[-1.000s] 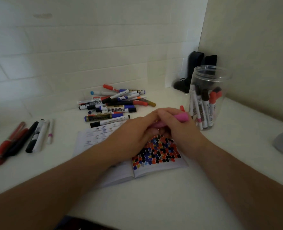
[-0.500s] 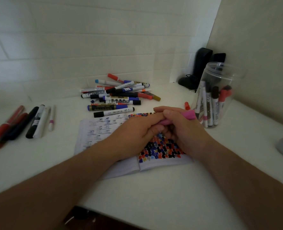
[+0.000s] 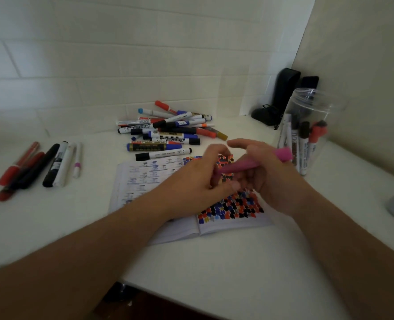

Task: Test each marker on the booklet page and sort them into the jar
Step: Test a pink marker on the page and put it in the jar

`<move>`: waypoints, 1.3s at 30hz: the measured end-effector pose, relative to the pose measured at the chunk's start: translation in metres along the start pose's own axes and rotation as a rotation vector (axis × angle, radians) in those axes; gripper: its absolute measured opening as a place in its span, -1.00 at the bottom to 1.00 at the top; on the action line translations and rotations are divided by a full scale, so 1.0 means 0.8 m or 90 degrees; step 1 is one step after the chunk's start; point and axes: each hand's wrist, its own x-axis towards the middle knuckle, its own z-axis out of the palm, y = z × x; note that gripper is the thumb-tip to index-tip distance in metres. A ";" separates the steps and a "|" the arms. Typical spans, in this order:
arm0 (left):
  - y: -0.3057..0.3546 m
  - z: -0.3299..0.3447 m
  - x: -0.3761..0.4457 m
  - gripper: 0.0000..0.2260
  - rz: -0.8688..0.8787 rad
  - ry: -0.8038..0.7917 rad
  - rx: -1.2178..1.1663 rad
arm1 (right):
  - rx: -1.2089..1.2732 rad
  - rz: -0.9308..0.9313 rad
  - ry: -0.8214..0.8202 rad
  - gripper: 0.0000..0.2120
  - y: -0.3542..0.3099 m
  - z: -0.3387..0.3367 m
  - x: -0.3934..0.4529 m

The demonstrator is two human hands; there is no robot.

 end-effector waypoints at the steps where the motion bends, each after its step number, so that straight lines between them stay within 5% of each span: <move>1: -0.002 -0.001 0.000 -0.54 -0.028 0.003 -0.027 | 0.029 0.007 0.028 -0.76 -0.010 -0.008 -0.001; 3: -0.007 -0.002 0.001 -0.52 -0.057 0.002 -0.049 | 0.103 0.035 0.062 -0.71 -0.028 -0.031 -0.005; 6: -0.012 0.000 0.004 -0.60 -0.054 0.009 0.009 | 0.081 0.078 -0.034 -0.59 -0.040 -0.060 -0.017; 9: -0.013 0.004 0.006 -0.63 -0.039 0.010 0.027 | -0.001 0.077 -0.126 -0.75 -0.030 -0.069 -0.030; 22: -0.017 0.006 0.007 -0.83 -0.019 -0.040 0.071 | -0.332 0.010 0.079 -0.72 0.005 -0.047 -0.056; 39: -0.016 0.005 0.009 -0.79 0.001 -0.043 0.113 | -0.435 0.000 0.094 -0.71 0.007 -0.043 -0.054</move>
